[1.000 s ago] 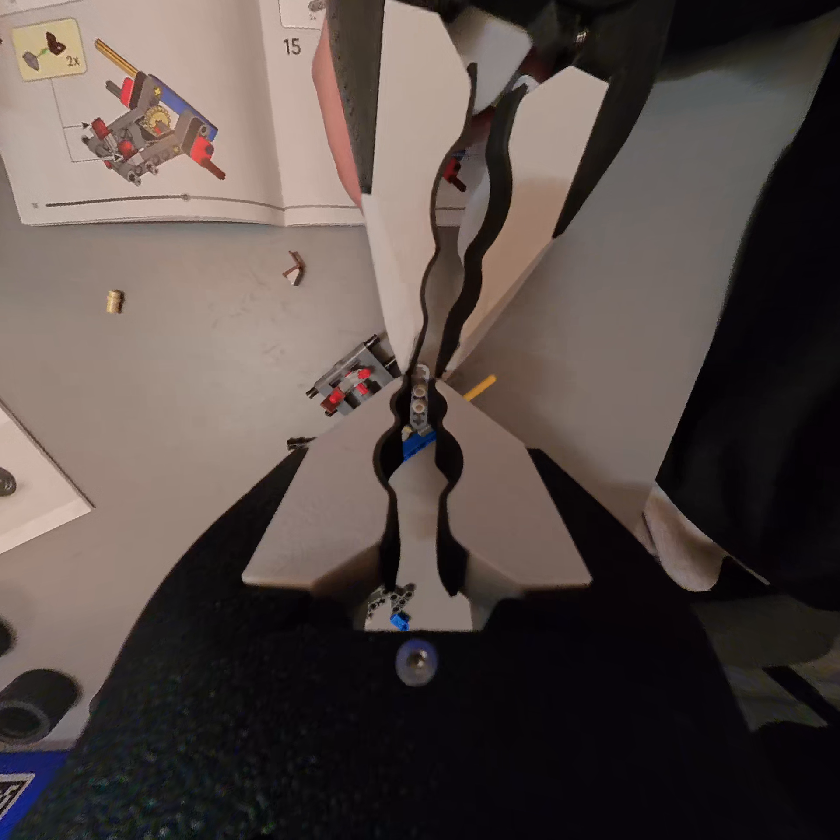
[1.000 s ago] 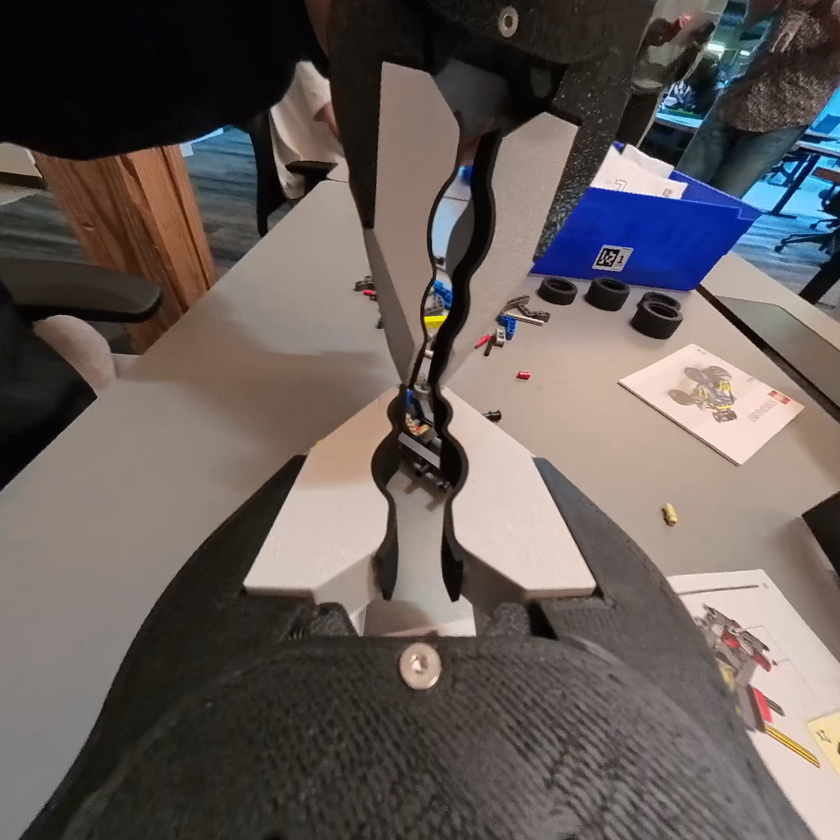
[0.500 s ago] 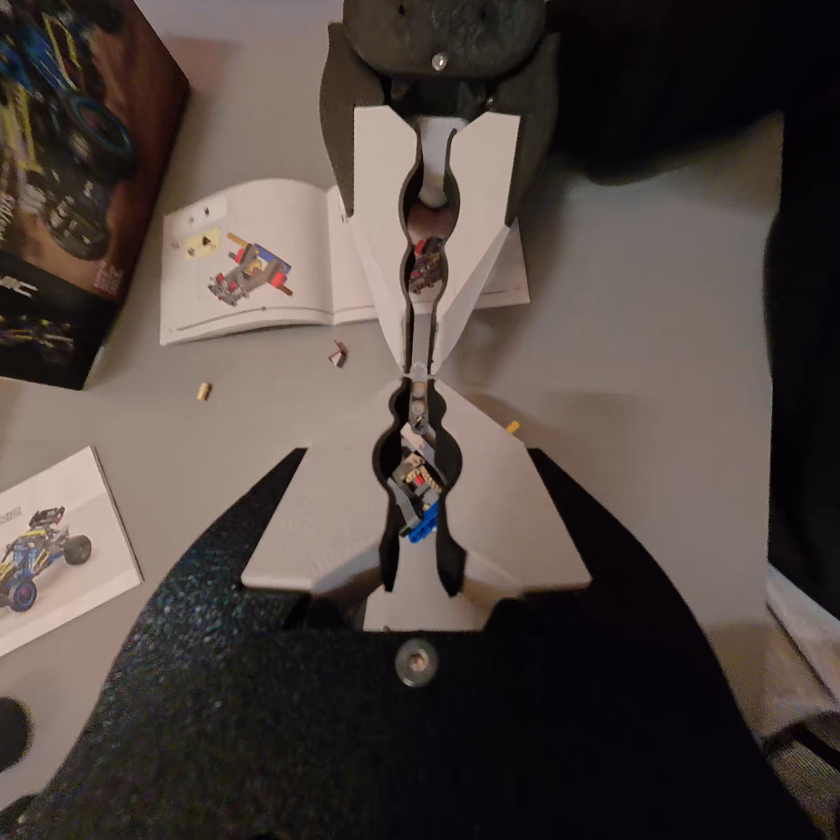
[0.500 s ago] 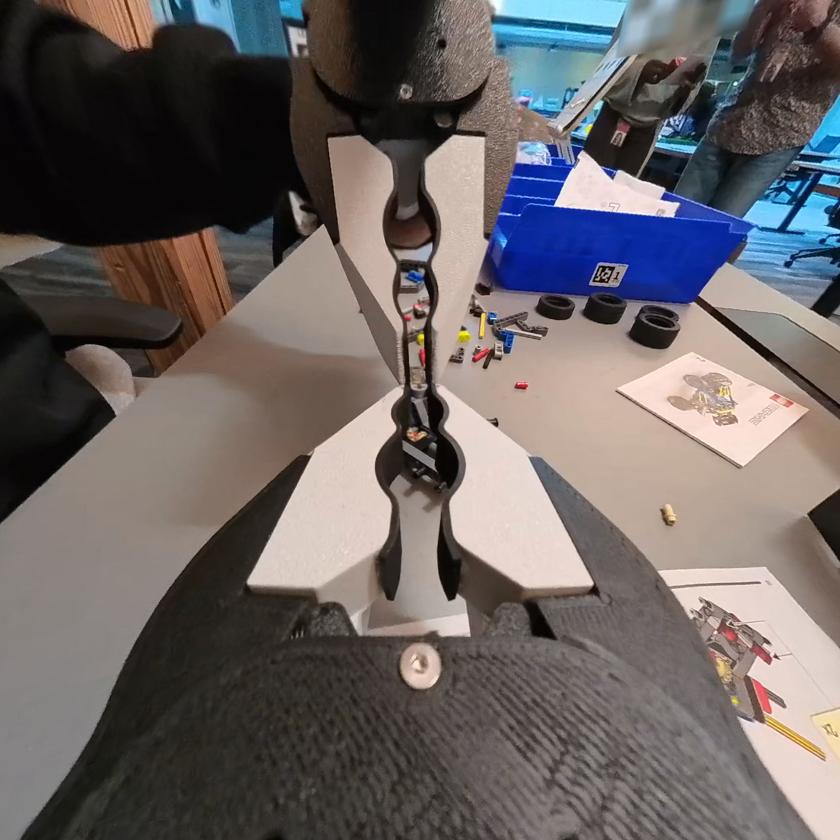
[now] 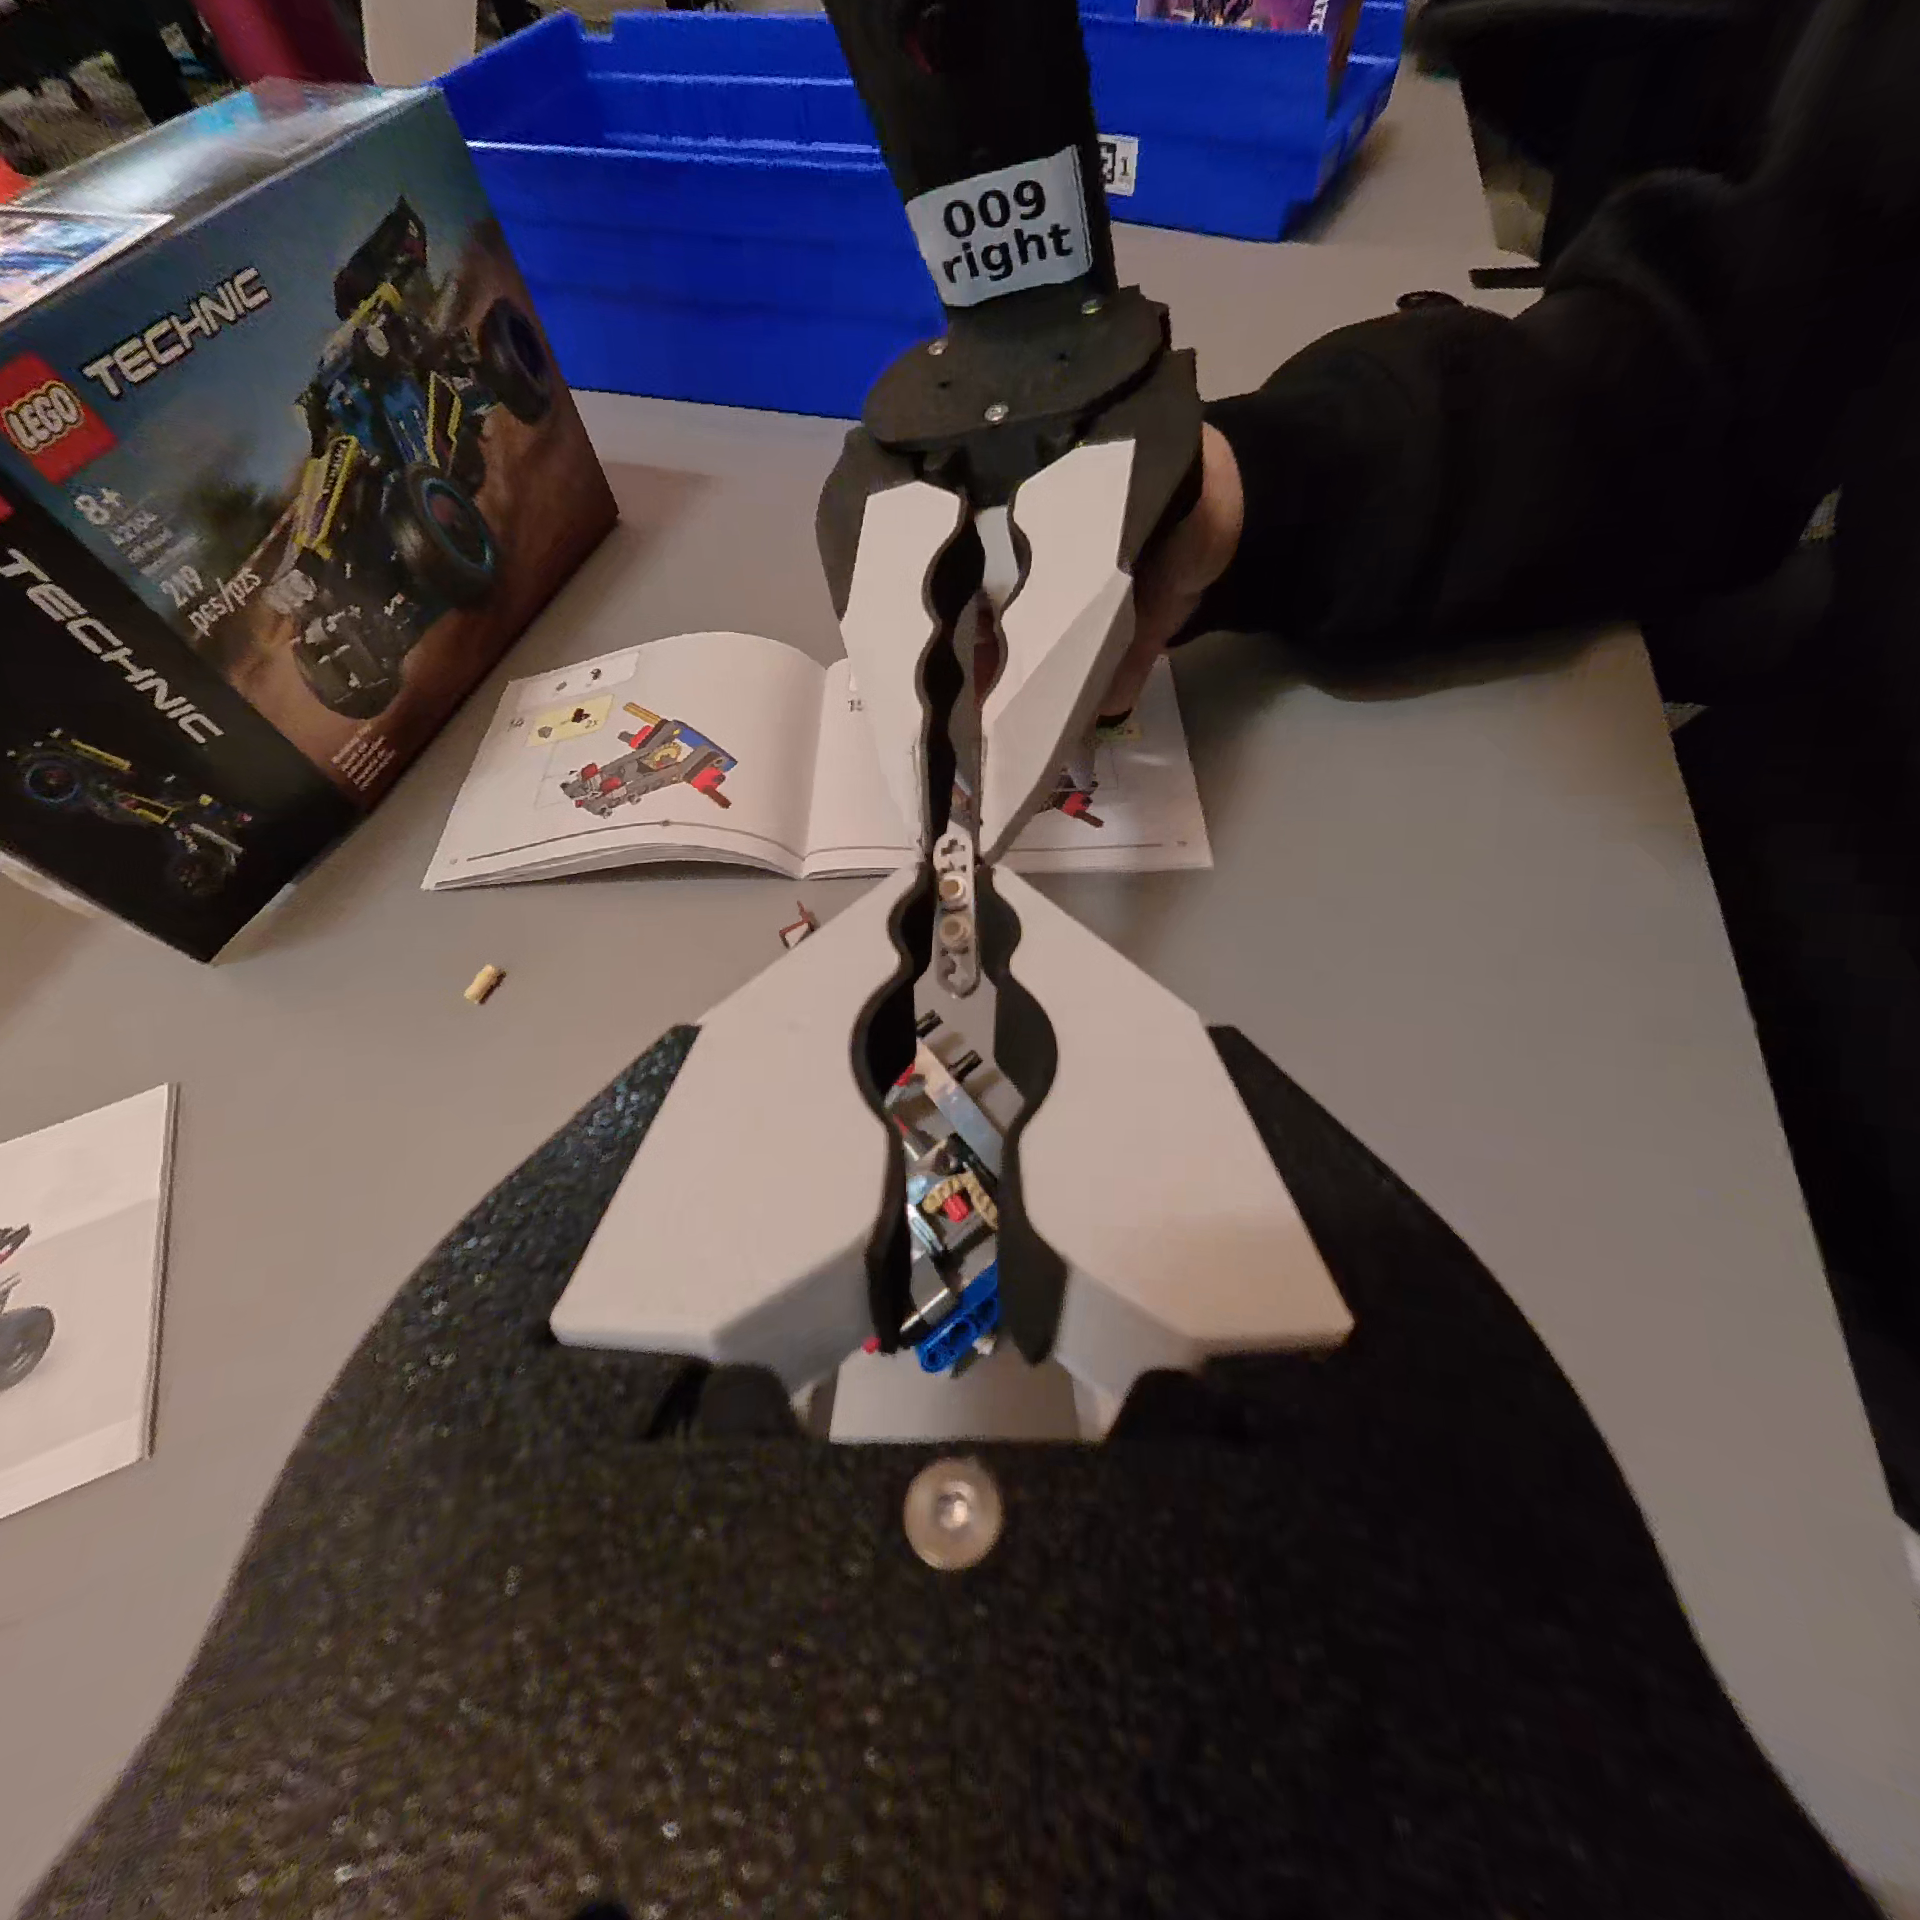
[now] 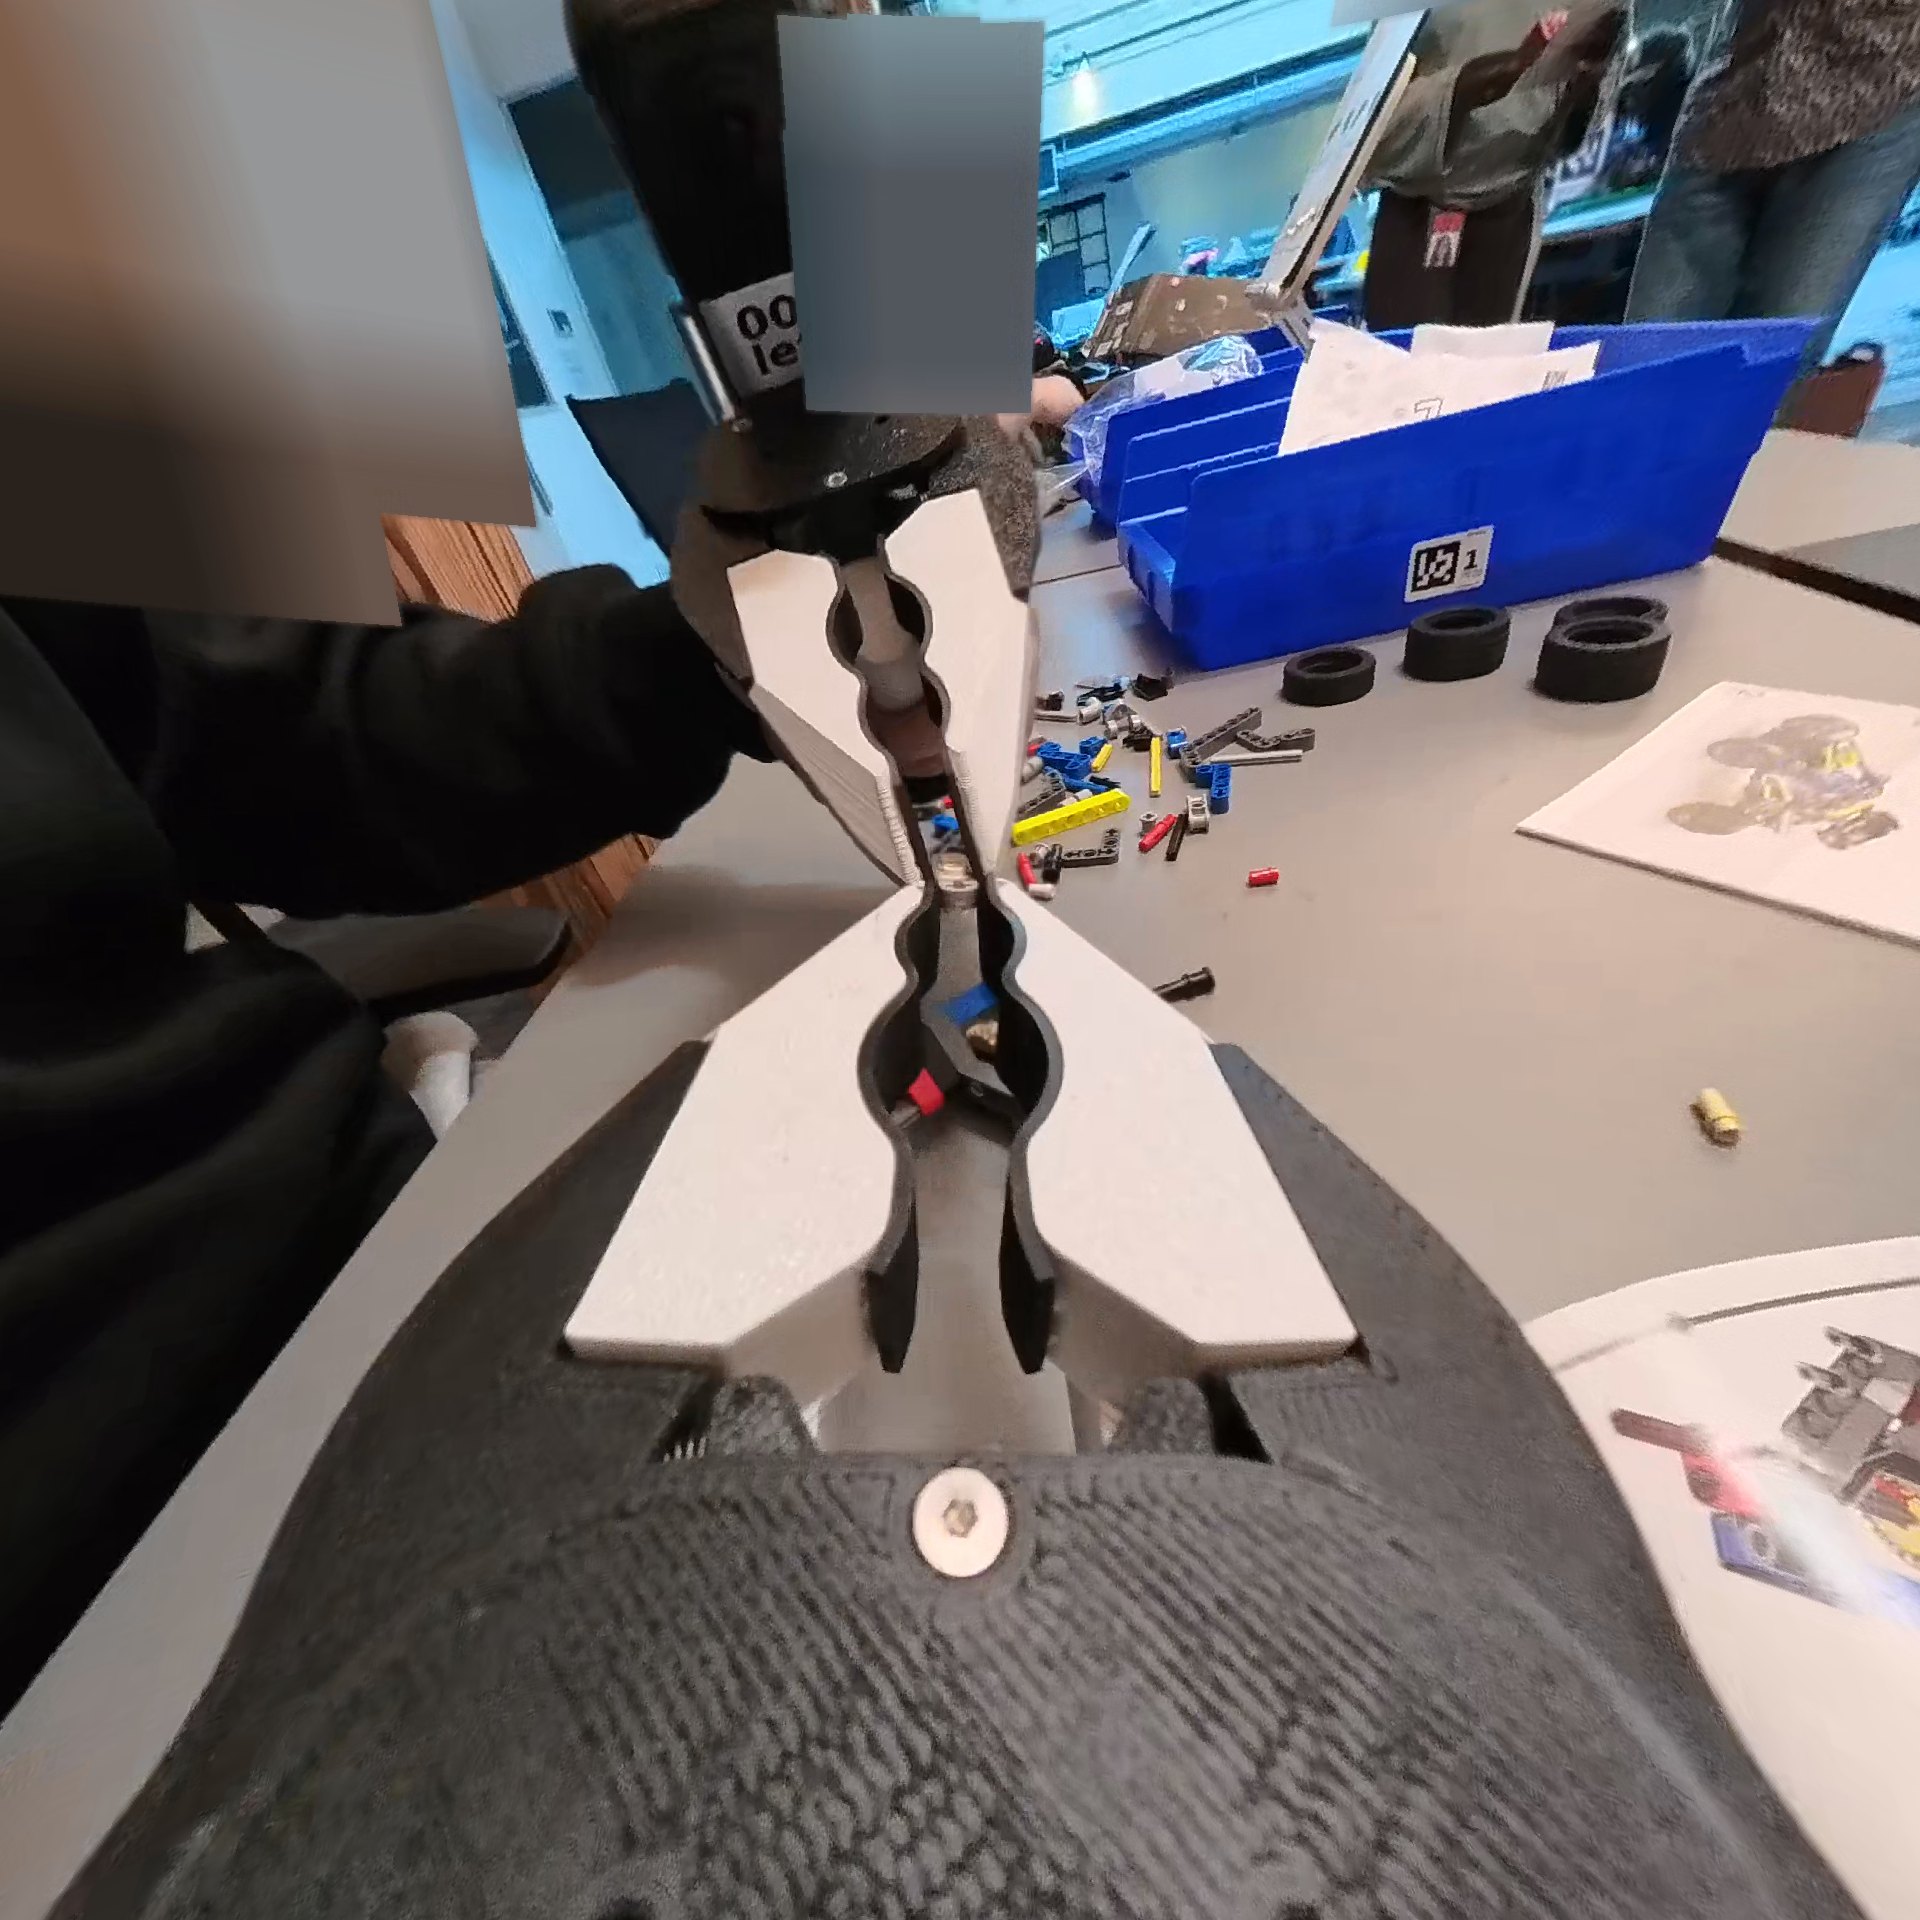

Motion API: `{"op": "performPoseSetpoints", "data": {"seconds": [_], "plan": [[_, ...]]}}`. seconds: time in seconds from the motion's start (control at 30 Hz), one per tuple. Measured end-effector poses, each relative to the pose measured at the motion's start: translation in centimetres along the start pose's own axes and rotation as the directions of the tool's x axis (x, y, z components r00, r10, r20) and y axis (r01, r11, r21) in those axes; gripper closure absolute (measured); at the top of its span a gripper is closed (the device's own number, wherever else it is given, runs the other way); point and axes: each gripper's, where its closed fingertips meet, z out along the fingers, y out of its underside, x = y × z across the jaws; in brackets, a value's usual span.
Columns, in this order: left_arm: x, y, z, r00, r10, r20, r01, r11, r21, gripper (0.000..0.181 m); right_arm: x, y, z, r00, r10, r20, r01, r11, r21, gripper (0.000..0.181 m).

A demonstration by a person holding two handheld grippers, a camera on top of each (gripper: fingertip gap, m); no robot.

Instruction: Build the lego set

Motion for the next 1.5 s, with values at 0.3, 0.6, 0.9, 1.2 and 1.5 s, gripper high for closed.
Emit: {"op": "performPoseSetpoints", "data": {"seconds": [0.3, 0.6, 0.9, 1.2, 1.5], "plan": [[-0.7, 0.6, 0.3, 0.984, 0.177, 0.027, -0.178, 0.981, 0.08, 0.174, 0.9, 0.5, 0.1, 0.987, 0.152, -0.046, -0.154, 0.988, -0.027, 0.176], [-1.3, 0.0, 0.0, 0.754, 0.562, 0.34, -0.575, 0.815, -0.072, 0.17, 1.2, 0.4, -0.4, 0.928, 0.373, 0.02, -0.373, 0.927, 0.027, 0.176], [-0.9, 0.8, 0.4, 0.635, 0.679, 0.368, -0.672, 0.721, -0.172, 0.171, 1.2, 1.1, -0.4, 0.905, 0.422, 0.054, -0.423, 0.906, 0.001, 0.176], [-0.1, 0.4, -0.6, 0.689, 0.658, 0.303, -0.657, 0.744, -0.12, 0.159, 0.8, 1.1, -0.5, 0.905, 0.417, 0.082, -0.418, 0.908, -0.013, 0.176], [0.1, 1.3, -0.3, 0.603, 0.75, 0.272, -0.73, 0.656, -0.191, 0.168, 0.1, 1.3, -0.4, 0.897, 0.425, 0.125, -0.423, 0.905, -0.041, 0.176]]}}
